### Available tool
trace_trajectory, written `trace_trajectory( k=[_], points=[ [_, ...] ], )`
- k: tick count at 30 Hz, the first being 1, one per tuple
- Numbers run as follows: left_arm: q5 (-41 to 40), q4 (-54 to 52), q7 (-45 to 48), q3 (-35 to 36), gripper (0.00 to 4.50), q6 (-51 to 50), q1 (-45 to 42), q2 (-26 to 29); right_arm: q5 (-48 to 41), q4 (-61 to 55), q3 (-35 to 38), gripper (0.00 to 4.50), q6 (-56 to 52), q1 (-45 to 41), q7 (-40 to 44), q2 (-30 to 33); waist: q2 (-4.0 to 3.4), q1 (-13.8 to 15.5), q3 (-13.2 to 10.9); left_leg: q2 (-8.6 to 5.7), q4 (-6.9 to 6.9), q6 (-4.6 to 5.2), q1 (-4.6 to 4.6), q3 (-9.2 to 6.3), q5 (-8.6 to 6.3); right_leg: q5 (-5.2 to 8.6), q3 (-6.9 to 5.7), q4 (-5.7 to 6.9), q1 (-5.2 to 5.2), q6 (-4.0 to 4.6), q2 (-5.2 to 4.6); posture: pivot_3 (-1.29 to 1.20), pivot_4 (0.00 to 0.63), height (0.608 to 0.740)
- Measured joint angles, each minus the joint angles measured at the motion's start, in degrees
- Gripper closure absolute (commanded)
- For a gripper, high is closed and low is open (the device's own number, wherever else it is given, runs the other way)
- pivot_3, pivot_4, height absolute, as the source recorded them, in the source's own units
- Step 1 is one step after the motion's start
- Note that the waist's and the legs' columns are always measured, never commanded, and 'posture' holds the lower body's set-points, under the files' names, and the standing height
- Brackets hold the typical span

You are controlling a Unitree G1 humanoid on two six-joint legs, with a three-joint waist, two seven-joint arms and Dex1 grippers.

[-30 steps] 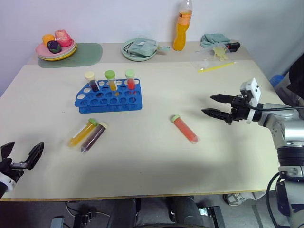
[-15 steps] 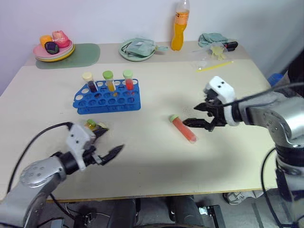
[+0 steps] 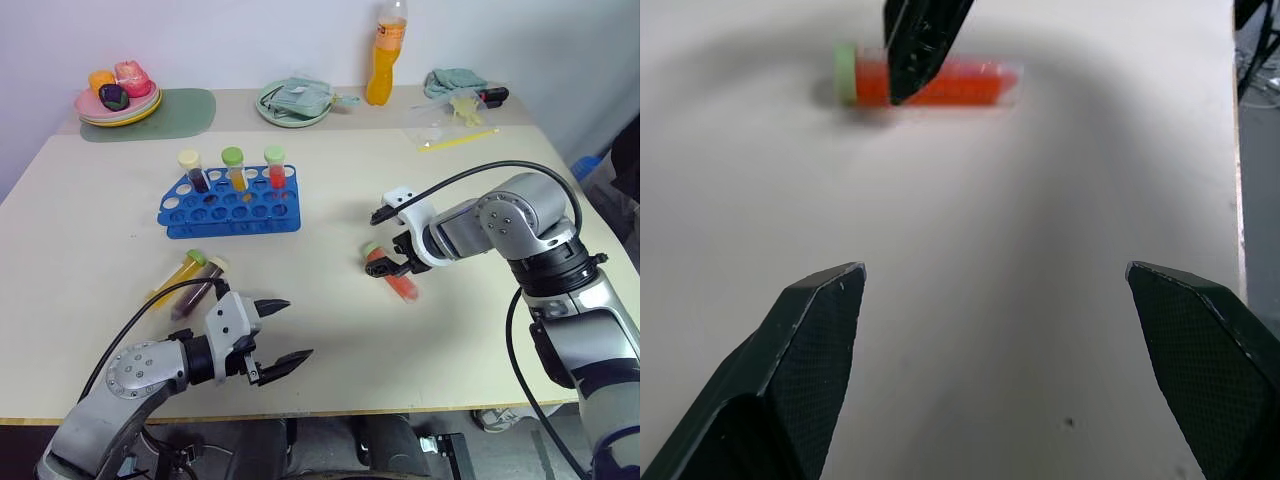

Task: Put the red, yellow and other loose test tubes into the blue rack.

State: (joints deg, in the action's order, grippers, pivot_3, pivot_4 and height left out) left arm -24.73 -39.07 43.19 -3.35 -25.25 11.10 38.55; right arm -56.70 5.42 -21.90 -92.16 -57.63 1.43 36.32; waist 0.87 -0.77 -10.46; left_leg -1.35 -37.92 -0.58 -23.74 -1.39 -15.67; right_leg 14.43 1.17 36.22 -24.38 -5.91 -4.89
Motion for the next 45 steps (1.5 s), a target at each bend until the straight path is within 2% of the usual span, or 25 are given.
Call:
trace_trajectory(
  k=[8,11,16,17,21,23,26,30,33,36,38,45],
  points=[
    [0.53,-0.05,-1.37,-0.12,0.18,0.96,1.06,-0.90,-11.82,5.99,-2.55,0.00,0.00,-2.64,-14.15,0.10,0.00,-0.03,0.00,0.03,-0.02,0.01,0.00,0.00,0.00,-0.03,-0.02,0.03,0.01,-0.05,0.23,0.00,0.150,0.729],
    [0.51,-0.05,-1.77,-0.11,0.00,0.96,1.05,-1.00,-13.72,7.36,-2.72,0.87,0.00,-2.94,-18.17,0.08,0.00,0.00,0.00,0.03,-0.04,0.01,0.00,0.00,0.00,-0.03,-0.03,0.04,0.01,-0.05,0.24,0.00,0.150,0.729],
    [-0.26,-0.11,-2.14,0.58,0.00,0.83,0.57,-1.31,-17.09,8.49,-2.71,3.34,0.00,-3.16,-22.46,-0.09,0.00,-0.07,0.00,0.06,-0.04,0.02,0.00,-0.01,0.00,-0.03,-0.04,0.05,0.01,-0.07,0.29,0.00,0.150,0.729],
    [-0.69,-0.15,-2.14,1.05,0.00,0.83,0.42,-1.30,-18.33,8.54,-2.71,3.69,0.00,-3.26,-23.23,-0.24,0.00,-0.08,0.00,0.06,-0.04,0.02,0.00,-0.01,0.00,-0.03,-0.05,0.05,0.01,-0.07,0.30,0.00,0.150,0.729],
    [-0.99,-0.40,-2.19,2.37,0.00,0.81,0.67,-1.30,-20.34,7.65,-1.34,3.69,0.02,-3.33,-24.44,-1.46,0.00,-0.09,0.00,0.06,-0.04,0.02,0.00,-0.01,0.00,-0.05,-0.05,0.06,0.01,-0.10,0.32,0.00,0.150,0.729],
    [-1.03,-0.42,-2.82,3.30,0.00,0.83,1.77,-1.70,-18.02,1.60,1.30,3.69,1.94,-3.00,-21.50,-3.07,-0.07,-0.32,-0.04,0.10,-0.03,0.04,-0.02,0.00,-0.01,-0.10,-0.05,0.07,-0.04,-0.21,0.36,0.00,0.150,0.729],
    [-0.98,0.15,-5.48,7.54,0.00,1.45,3.55,-4.12,-10.70,-9.85,5.41,3.69,15.97,-1.33,-10.00,-5.05,-0.07,-0.16,-0.04,0.19,-0.04,0.05,-0.04,-0.06,-0.02,-0.14,-0.11,0.05,-0.04,-0.30,0.48,0.00,0.150,0.729],
    [-0.35,3.34,-9.67,13.76,0.00,3.62,5.62,-7.68,-0.10,-14.00,8.87,3.69,36.71,2.75,3.15,-12.23,-0.03,-0.19,-0.01,0.19,-0.10,0.04,0.04,-0.06,-0.01,-0.17,-0.12,0.10,0.04,-0.36,0.49,0.00,0.150,0.729],
    [1.77,6.52,-12.31,16.01,0.00,6.82,6.57,-10.31,12.71,-8.70,6.93,3.69,54.65,6.78,7.85,-21.33,-0.02,-0.18,0.02,0.16,-0.12,0.03,0.13,-0.02,-0.01,-0.18,-0.10,0.15,0.10,-0.37,0.46,0.00,0.150,0.729],
    [3.73,9.98,-15.14,16.61,0.00,10.73,5.76,-13.66,24.31,2.90,4.73,3.69,70.46,9.03,8.91,-30.93,-0.03,-0.19,0.01,0.15,-0.09,-0.06,0.17,-0.03,0.04,-0.18,-0.09,0.23,0.07,-0.36,0.45,0.00,0.150,0.729],
    [4.18,11.48,-16.28,17.31,0.00,13.08,5.14,-15.54,29.52,10.01,4.29,3.69,78.93,9.67,10.74,-34.93,-0.03,-0.08,0.01,0.11,-0.08,-0.09,0.16,-0.03,0.05,-0.18,-0.09,0.22,0.05,-0.36,0.42,0.00,0.150,0.729],
    [5.74,12.42,-18.80,17.96,0.00,16.86,3.34,-16.83,39.29,29.01,7.36,3.69,96.97,9.79,14.53,-41.48,-0.03,-0.30,0.01,0.10,-0.04,-0.15,0.17,-0.05,0.07,-0.18,-0.09,0.25,0.02,-0.35,0.40,0.00,0.150,0.729]
  ],
)
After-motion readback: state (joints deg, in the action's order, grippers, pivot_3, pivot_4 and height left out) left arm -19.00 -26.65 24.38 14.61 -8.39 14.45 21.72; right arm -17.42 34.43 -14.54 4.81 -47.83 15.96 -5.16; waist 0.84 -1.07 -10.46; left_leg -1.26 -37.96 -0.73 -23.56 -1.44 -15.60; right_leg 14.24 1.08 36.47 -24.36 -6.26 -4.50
